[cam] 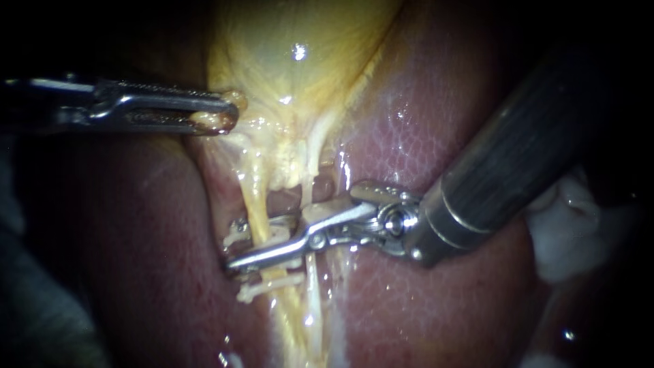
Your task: Clipping third clip left tube
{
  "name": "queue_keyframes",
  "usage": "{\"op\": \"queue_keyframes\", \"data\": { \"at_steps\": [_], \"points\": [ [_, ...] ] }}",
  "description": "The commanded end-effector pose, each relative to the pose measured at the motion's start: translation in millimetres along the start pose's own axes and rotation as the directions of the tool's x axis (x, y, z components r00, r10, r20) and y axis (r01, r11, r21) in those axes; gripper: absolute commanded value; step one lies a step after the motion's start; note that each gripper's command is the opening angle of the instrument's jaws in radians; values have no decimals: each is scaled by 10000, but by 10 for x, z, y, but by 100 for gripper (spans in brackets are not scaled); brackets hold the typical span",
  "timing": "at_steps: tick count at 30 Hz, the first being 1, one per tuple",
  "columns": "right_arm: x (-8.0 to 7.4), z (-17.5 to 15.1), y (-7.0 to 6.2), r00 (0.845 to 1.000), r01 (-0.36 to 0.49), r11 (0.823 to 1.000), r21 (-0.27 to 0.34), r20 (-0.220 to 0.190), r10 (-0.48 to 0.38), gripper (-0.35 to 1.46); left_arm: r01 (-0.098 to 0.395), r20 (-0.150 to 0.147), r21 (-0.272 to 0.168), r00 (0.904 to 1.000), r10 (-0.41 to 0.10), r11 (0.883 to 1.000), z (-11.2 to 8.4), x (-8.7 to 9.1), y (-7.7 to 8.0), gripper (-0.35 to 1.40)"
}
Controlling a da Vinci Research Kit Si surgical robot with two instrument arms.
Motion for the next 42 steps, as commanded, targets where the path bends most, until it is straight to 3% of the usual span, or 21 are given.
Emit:
{"op": "queue_keyframes", "data": {
  "at_steps": [1, 6, 18, 23, 34, 42],
  "points": [
    [0, 0, 0, 10000, 10, 10000, 42, -40, -10, 46, 4, 2, 10, 10000, -4, 10000, 1, 0, 0, -35],
    [0, 2, 0, 9996, 35, 9996, 296, -290, -26, 45, 6, 1, 12, 10000, -6, 10000, 2, 0, 0, -35],
    [4, 4, -9, 9993, 86, 9978, 653, -376, -61, 45, 5, 1, 12, 10000, -5, 10000, 2, 0, 0, -35],
    [16, 7, -16, 9986, 259, 9972, 696, -483, -226, 45, 6, 0, 13, 10000, -6, 10000, 2, 0, 0, -35],
    [59, -4, -40, 9974, 255, 9958, 874, -693, -195, 44, 5, 1, 12, 10000, -5, 10000, 2, 0, 0, -35],
    [63, -6, -47, 9976, 222, 9954, 936, -679, -159, 34, 5, 1, 12, 10000, -5, 10000, 2, 0, 0, -35]
  ]
}}
